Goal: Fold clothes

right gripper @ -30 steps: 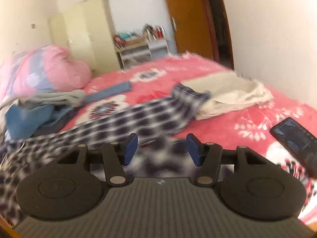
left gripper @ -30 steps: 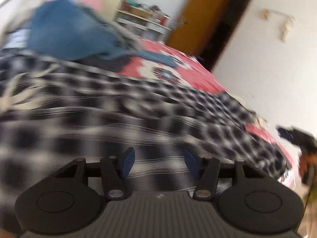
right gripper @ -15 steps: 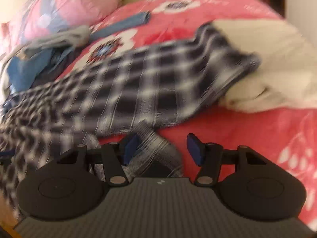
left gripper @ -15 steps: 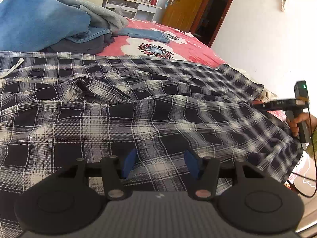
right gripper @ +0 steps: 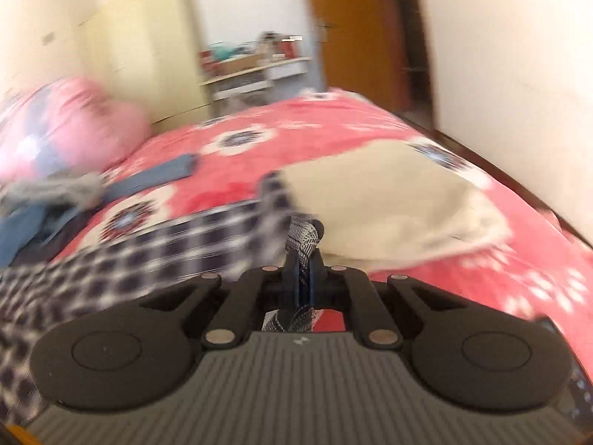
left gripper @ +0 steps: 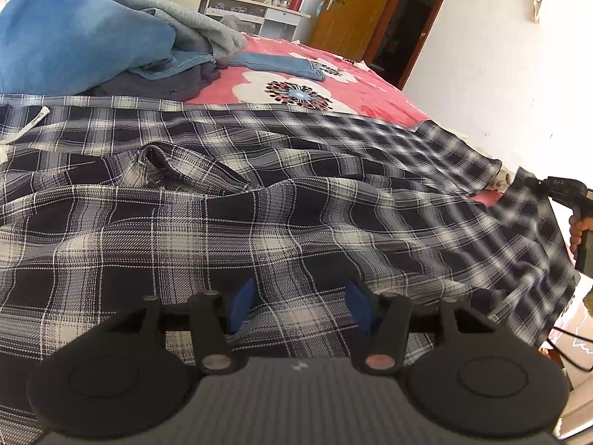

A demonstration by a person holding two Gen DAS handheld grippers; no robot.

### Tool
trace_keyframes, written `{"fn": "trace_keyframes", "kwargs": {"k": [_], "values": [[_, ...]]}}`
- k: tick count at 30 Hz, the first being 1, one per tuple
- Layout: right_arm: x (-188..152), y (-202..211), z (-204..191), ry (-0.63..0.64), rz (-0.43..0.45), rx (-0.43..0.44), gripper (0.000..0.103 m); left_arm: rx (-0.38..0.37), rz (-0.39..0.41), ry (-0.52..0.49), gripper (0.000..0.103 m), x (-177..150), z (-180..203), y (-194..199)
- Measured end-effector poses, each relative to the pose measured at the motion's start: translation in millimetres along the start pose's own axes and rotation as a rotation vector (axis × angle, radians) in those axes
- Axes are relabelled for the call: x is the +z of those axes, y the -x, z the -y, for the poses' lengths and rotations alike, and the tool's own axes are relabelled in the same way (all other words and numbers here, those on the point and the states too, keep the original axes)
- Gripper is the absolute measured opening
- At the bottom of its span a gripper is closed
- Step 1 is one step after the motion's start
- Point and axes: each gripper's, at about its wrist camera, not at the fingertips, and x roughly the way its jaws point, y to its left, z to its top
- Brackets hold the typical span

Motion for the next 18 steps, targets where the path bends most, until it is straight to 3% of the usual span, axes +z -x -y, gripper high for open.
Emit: {"fn": "trace_keyframes", "kwargs": {"k": [9,12,14,18], "values": [[-3.4,-8.9,38.9,-0.105,0.004,-0.189,0.006,0.015,0.001,-0.018,0.056,-2.5,2.7,-0.6],[-4.5,-11.8,51.8,-0.139,0.006,-0.252,0.021,0.015,-0.002,-0.024,0.056,-2.4,3.2,-0.2],[-13.3,13.5,53.2,-0.208,0.028,-0.229,0.030,0.014,-0.003,-0.027,0.056,-2.5,2.9,0.2],[-35.4,80.0,51.6,-0.371,0.084,-0.145,0.033,0.009,0.003,-0.020,0.056,-2.8,1.5,2.8]]}}
